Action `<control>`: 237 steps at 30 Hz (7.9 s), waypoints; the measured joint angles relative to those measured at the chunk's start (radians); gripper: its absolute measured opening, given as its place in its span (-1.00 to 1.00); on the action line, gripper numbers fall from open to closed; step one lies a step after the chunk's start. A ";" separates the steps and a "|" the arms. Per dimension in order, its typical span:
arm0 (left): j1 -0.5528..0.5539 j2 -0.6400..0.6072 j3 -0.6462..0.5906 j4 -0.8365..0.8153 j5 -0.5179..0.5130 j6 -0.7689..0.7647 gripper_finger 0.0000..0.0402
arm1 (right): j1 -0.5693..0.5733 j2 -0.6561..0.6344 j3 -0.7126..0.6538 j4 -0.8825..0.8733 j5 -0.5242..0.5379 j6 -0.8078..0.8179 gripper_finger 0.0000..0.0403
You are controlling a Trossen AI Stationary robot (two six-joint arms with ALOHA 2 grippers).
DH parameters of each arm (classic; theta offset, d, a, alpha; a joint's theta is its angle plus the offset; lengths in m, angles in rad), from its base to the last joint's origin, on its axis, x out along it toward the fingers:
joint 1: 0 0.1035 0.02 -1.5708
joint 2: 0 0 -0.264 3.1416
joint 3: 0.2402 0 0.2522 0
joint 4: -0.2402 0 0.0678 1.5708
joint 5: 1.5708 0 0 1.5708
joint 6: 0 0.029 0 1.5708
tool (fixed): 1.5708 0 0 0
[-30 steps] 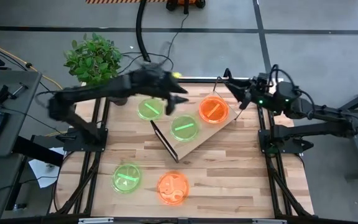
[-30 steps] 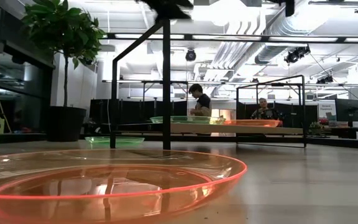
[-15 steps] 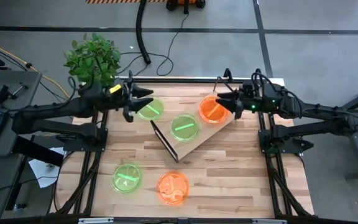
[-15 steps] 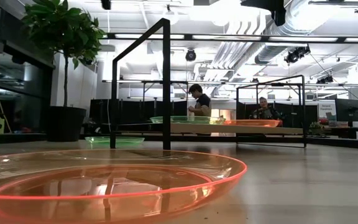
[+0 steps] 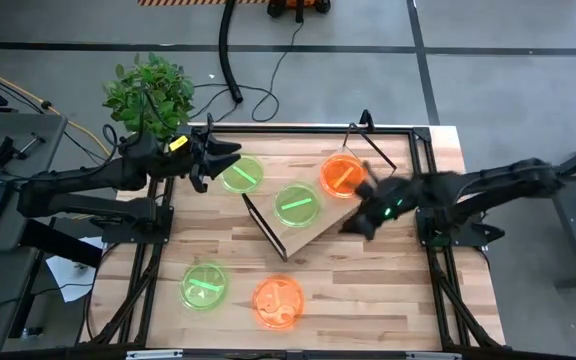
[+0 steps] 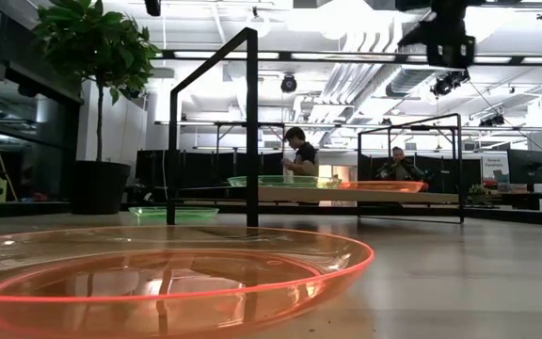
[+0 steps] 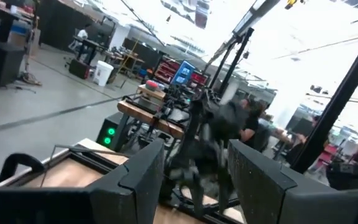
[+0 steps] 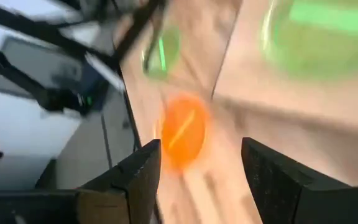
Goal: Place and stack plates onto a shelf
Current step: Stack the orange plate on the top of the orange plate on the shelf, then stack the top green plate on the top of the green plate on the shelf
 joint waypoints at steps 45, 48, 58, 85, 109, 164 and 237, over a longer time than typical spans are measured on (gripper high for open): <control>0.002 0.001 0.000 0.015 0.005 0.008 -0.15 | 0.378 1.069 0.468 0.160 0.293 0.887 -0.90; 0.002 0.001 0.000 0.015 0.005 -0.016 -0.15 | 0.368 1.070 0.468 0.171 0.274 0.865 -0.72; 0.002 0.001 0.000 0.015 0.005 -0.019 -0.15 | 0.378 1.039 0.463 0.120 0.320 0.802 -0.98; 0.002 0.001 0.000 0.015 0.005 -0.028 -0.15 | 0.580 0.517 0.073 0.087 0.485 0.990 -1.00; 0.002 0.001 0.000 0.013 0.005 -0.036 -0.15 | 0.407 0.912 0.136 0.508 0.459 0.781 -0.12; 0.002 0.002 0.000 0.007 -0.002 -0.035 -0.15 | 0.439 0.167 -0.369 0.887 0.680 0.596 -1.00; 0.002 0.001 0.000 0.003 -0.003 -0.035 -0.15 | -0.075 0.253 0.034 -0.455 0.834 0.913 -0.16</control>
